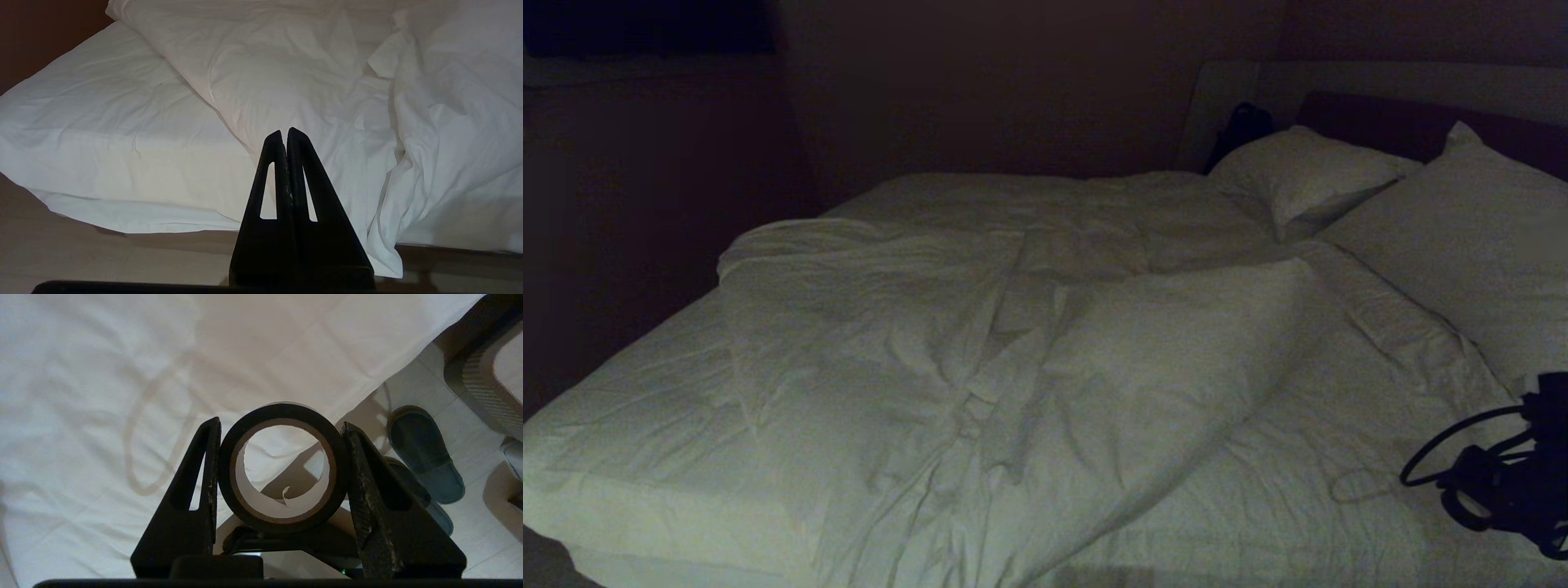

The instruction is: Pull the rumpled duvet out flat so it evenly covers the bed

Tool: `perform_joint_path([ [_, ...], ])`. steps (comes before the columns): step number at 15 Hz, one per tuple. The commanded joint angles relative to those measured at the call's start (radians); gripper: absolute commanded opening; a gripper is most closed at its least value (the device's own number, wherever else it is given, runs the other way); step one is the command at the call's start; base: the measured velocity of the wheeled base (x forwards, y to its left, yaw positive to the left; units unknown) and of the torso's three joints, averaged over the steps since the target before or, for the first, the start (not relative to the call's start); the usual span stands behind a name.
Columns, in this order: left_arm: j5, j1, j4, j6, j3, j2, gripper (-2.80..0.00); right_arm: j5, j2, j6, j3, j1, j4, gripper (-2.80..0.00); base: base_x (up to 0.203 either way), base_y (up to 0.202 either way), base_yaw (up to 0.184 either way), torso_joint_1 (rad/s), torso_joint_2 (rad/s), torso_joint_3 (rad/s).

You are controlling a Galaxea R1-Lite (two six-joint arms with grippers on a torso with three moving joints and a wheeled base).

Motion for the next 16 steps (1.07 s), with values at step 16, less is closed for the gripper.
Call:
perform_joint_path([
  [16,0.001,0.000,0.000,0.000,0.000,0.000,-2.80,0.015,-0.006,0.003,0.030,-0.056,0.000,-2.80,0.000,0.000,0.000,0.000,0.00,0.000],
])
